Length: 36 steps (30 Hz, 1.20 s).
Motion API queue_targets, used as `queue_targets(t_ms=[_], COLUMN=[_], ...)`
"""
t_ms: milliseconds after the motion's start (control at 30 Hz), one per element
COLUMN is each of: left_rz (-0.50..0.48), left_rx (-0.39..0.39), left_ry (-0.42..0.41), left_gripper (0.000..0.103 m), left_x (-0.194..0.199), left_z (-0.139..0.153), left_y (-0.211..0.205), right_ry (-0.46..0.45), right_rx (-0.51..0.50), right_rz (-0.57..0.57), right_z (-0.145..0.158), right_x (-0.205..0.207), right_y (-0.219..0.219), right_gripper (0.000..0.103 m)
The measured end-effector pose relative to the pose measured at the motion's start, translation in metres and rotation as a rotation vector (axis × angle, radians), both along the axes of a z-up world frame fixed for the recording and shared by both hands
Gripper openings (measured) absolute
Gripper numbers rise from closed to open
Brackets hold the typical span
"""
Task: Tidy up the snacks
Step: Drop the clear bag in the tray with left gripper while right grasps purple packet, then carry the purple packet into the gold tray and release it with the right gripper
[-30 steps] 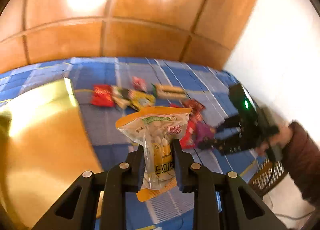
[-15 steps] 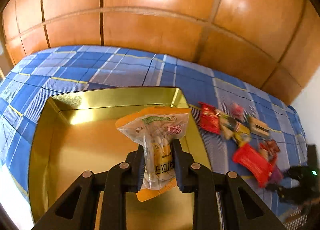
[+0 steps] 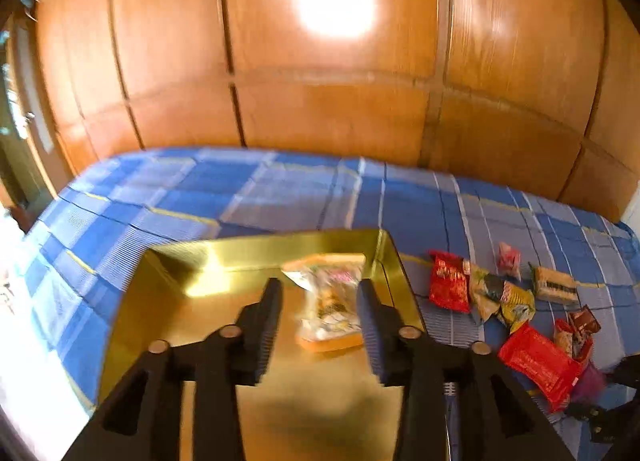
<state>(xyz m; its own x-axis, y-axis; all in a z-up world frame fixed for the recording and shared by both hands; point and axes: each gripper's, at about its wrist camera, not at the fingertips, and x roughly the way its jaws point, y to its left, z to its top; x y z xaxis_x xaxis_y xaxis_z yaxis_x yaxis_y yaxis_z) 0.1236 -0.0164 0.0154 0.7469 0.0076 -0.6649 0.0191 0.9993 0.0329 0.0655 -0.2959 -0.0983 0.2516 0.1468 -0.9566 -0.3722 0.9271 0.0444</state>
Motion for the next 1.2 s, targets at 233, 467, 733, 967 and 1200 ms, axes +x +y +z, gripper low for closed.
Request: queue_targets(t_ms=[233, 467, 733, 967, 1200], left_rz=[0.099, 0.216, 0.266, 0.255, 0.224], left_rx=[0.028, 0.049, 0.026, -0.003, -0.041], left_ry=[-0.136, -0.179, -0.173, -0.155, -0.094], left_gripper=[0.056, 0.064, 0.066, 0.067, 0.072], left_x=[-0.050, -0.083, -0.096, -0.098, -0.098], left_z=[0.032, 0.045, 0.043, 0.036, 0.011], left_y=[0.020, 0.048, 0.074, 0.082, 0.087], right_ry=[-0.035, -0.046, -0.067, -0.105, -0.175], right_rx=[-0.024, -0.028, -0.030, 0.010, 0.071], right_rz=[0.013, -0.011, -0.099, -0.169, -0.180], right_z=[-0.001, 0.001, 0.008, 0.028, 0.064], right_x=[-0.007, -0.015, -0.028, -0.048, -0.048], right_y=[0.007, 0.015, 0.018, 0.018, 0.028], right_gripper=[0.043, 0.035, 0.030, 0.028, 0.028])
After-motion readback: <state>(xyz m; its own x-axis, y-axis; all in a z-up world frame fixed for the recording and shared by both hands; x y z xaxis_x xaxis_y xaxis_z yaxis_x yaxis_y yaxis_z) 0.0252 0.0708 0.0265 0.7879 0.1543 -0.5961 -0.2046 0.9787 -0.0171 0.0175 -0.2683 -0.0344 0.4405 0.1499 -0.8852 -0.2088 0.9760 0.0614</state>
